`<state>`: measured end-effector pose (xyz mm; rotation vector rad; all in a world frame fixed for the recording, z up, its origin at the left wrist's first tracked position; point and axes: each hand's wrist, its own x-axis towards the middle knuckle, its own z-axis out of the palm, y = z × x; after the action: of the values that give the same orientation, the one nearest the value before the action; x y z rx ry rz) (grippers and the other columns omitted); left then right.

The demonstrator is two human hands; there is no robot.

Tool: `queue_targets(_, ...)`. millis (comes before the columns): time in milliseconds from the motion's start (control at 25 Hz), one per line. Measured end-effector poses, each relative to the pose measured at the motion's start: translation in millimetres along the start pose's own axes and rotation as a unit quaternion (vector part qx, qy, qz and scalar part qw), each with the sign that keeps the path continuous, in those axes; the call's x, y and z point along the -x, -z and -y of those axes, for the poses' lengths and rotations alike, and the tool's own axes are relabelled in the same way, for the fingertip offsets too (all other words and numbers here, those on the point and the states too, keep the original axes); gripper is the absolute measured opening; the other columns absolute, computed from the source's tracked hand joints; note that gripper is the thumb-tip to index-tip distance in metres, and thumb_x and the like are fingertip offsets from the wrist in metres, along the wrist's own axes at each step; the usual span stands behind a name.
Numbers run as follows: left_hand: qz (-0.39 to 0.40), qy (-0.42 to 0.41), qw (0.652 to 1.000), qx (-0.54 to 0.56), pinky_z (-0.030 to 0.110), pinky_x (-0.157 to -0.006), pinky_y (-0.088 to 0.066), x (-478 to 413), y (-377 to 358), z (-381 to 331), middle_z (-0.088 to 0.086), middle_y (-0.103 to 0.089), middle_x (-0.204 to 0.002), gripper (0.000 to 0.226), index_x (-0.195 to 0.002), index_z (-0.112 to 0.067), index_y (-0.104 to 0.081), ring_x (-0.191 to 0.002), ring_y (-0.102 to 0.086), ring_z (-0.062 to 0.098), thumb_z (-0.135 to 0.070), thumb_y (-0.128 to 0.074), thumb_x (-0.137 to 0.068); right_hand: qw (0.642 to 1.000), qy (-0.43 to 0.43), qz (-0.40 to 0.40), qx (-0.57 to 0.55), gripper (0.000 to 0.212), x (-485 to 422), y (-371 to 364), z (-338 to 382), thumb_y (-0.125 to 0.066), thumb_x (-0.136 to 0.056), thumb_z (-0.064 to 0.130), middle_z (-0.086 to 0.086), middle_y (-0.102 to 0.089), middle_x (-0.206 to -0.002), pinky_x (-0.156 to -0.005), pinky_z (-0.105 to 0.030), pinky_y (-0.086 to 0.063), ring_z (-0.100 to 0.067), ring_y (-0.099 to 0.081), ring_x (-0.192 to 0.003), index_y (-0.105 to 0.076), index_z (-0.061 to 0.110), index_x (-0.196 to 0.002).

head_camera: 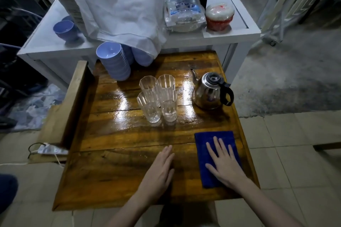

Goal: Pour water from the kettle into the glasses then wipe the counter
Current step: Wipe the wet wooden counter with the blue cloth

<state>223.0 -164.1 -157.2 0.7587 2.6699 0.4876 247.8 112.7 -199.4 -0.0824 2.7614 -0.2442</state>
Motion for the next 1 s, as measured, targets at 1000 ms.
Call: queue_targets(1000,-0.153,0.263,0.951,-0.055,0.047,-0.122,-0.005,93,2,217,0.005,-0.011,-0.163,0.073,-0.153,-0.015,-0.016,-0.15,-0.005,0.019,-0.06,-0.019,-0.095,0.993,0.059,-0.103,-0.023,0.08,-21,-38,79,-0.025,-0.09,0.071,-0.008,0.008,-0.164,-0.12,-0.053,0.002,-0.023,0.008,-0.151,-0.007,0.028,-0.155)
